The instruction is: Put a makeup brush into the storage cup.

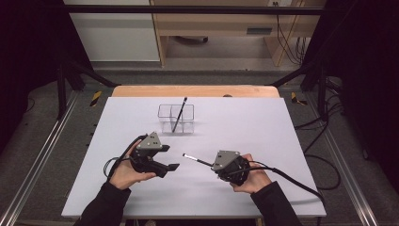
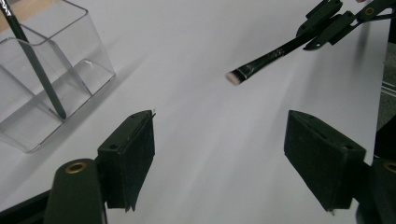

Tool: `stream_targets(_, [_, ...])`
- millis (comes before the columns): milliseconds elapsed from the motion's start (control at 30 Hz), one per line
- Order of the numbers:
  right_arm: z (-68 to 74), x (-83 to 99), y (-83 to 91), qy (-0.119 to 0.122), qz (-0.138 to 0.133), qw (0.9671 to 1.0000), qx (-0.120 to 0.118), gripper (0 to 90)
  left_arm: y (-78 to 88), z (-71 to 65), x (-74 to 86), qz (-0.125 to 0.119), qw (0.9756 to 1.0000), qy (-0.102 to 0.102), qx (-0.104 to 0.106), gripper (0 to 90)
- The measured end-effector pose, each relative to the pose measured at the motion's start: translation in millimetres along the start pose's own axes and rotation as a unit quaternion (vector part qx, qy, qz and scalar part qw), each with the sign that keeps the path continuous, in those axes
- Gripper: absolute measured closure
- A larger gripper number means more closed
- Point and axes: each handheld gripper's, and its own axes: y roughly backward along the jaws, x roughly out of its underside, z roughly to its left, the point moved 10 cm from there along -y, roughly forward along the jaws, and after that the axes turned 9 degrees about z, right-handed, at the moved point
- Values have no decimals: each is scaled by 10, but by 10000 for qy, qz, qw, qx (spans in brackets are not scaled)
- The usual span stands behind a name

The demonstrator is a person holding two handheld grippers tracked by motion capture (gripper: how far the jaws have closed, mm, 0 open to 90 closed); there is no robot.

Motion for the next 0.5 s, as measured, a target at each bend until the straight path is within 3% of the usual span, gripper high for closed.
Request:
stream_targets(300, [-28, 33, -27, -426, -276, 9987, 70, 840, -33, 48, 55, -208, 9993, 305, -93, 234])
stream_targets(500, [-29, 70, -15, -740, -533, 9958, 58, 840, -13, 34, 56, -408, 9979, 484, -154, 234])
